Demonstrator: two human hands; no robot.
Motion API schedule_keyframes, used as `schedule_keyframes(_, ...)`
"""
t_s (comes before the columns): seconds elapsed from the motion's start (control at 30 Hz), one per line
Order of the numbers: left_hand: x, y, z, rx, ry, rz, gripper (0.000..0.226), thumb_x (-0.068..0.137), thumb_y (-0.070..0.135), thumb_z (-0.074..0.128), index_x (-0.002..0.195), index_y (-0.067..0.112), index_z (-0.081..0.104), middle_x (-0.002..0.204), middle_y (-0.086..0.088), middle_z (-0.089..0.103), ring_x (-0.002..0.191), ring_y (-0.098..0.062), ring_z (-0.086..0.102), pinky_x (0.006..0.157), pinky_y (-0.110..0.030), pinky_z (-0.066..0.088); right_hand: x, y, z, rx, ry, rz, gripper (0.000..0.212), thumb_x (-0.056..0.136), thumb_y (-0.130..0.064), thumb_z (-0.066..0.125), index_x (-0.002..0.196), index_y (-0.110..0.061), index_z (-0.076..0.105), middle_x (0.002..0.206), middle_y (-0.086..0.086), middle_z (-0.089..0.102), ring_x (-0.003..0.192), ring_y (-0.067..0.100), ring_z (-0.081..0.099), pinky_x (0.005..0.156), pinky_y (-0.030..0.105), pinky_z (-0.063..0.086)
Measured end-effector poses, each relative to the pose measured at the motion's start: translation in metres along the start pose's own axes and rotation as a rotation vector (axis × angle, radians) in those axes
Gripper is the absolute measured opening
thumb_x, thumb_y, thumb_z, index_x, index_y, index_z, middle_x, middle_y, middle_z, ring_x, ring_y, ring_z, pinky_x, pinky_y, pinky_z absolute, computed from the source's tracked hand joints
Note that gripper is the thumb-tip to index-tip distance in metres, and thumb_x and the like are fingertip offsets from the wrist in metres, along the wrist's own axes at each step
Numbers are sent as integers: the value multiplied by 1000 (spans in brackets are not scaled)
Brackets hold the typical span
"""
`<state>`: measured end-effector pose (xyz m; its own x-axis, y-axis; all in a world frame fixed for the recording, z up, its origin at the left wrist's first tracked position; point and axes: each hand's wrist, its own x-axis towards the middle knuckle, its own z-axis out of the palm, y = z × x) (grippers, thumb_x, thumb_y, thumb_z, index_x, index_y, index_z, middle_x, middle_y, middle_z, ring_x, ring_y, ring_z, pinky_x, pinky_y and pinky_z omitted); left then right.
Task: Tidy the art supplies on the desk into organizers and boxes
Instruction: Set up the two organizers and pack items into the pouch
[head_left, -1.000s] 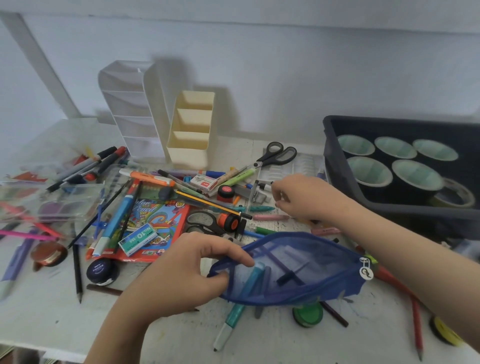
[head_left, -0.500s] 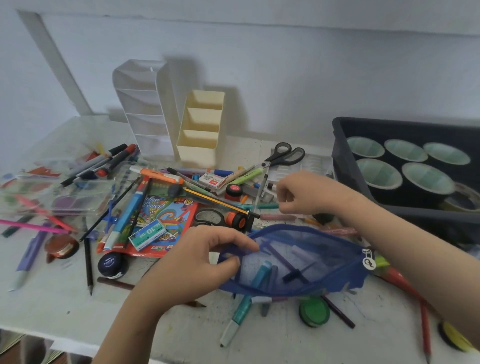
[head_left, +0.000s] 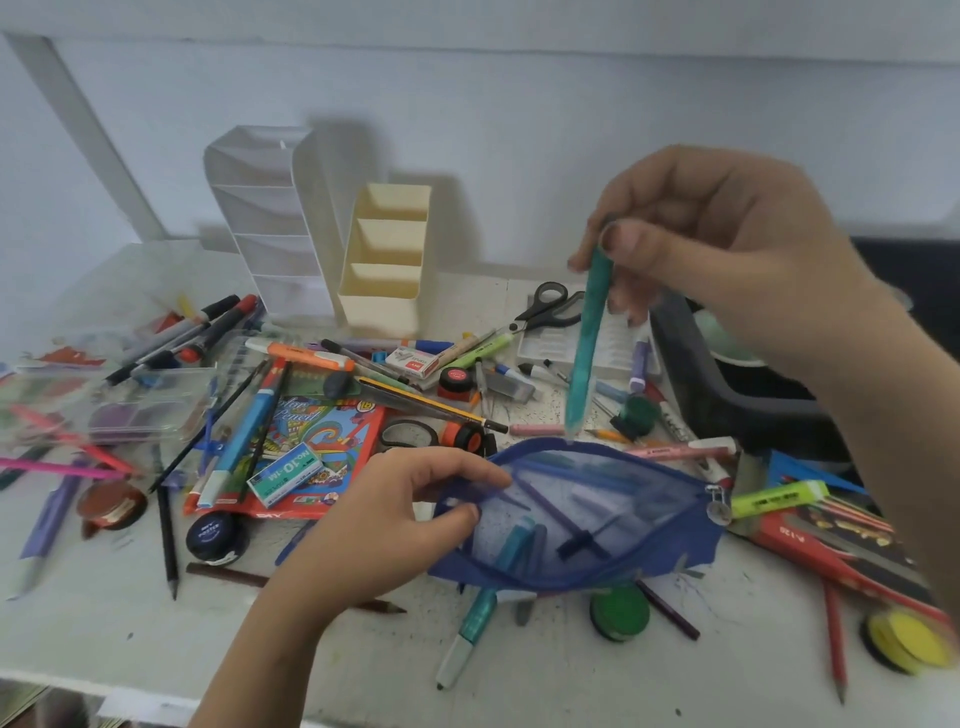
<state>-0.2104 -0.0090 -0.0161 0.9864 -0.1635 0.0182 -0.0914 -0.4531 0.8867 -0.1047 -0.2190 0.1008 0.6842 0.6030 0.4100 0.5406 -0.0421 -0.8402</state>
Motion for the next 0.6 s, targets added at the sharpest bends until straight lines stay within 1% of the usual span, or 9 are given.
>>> schedule_keyframes(0.07, 1, 0, 0, -9, 15, 0, 40, 81, -4, 59, 97, 31, 71, 96, 23, 69, 97, 5, 63, 77, -8, 48, -6, 1, 8, -16, -203, 96, 6, 88, -15, 61, 92, -10, 62, 80, 5, 72, 58, 11, 64, 54, 23, 54)
schedule_keyframes(0.17, 2, -1, 0, -6, 24, 6, 40, 81, -3, 59, 99, 31, 70, 96, 23, 69, 96, 4, 63, 78, -8, 48, -7, 16, 20, -312, -580, 277, 15, 85, -27, 63, 97, -19, 66, 82, -6, 72, 65, 8, 68, 64, 24, 57)
schedule_keyframes(0.2, 2, -1, 0, -5, 18, 4, 40, 81, -3, 59, 100, 32, 70, 97, 23, 69, 97, 3, 63, 78, -9, 48, -6, 23, 23, -374, -641, 321, 15, 87, -29, 63, 99, -21, 66, 83, -10, 71, 65, 7, 68, 64, 25, 57)
schedule_keyframes(0.23, 3, -1, 0, -6, 13, 2, 40, 82, -2, 59, 101, 32, 69, 98, 23, 69, 98, 3, 63, 78, -10, 49, -2, 31, 24, -409, -639, 345, 14, 89, -29, 61, 101, -23, 66, 83, -12, 70, 65, 6, 68, 62, 24, 57)
schedule_keyframes(0.27, 3, -1, 0, -8, 13, 2, 40, 82, -2, 58, 101, 31, 69, 99, 23, 68, 98, 3, 63, 78, -10, 49, 3, 41, 23, -434, -586, 360, 13, 91, -28, 59, 101, -24, 66, 83, -11, 70, 63, 6, 67, 58, 22, 55)
schedule_keyframes(0.33, 3, -1, 0, -11, 20, 3, 41, 82, -3, 58, 102, 31, 69, 100, 23, 68, 98, 2, 63, 78, -10, 48, 16, 63, 18, -533, -426, 401, 12, 92, -24, 55, 99, -24, 65, 81, -8, 69, 58, 6, 64, 48, 15, 47)
schedule_keyframes(0.4, 2, -1, 0, -18, 23, 2, 42, 82, -4, 58, 103, 31, 69, 100, 22, 69, 98, 3, 63, 78, -9, 48, 29, 87, 15, -752, -340, 404, 12, 92, -23, 54, 95, -23, 65, 80, -12, 62, 58, 4, 58, 49, 14, 41)
schedule_keyframes(0.5, 2, -2, 0, -13, 19, -7, 42, 83, -2, 58, 104, 33, 67, 101, 24, 68, 99, 4, 62, 78, -9, 48, 40, 116, 22, -932, -384, 399, 4, 89, -29, 58, 89, -27, 62, 83, -13, 55, 69, -4, 48, 56, 18, 37)
schedule_keyframes(0.6, 2, -3, -2, -16, 10, -13, 40, 84, 1, 58, 105, 34, 67, 102, 25, 67, 100, 3, 62, 78, -10, 49, 42, 136, 40, -1025, -497, 369, 22, 83, -41, 64, 96, -23, 60, 85, -12, 55, 76, 6, 54, 61, 22, 44)
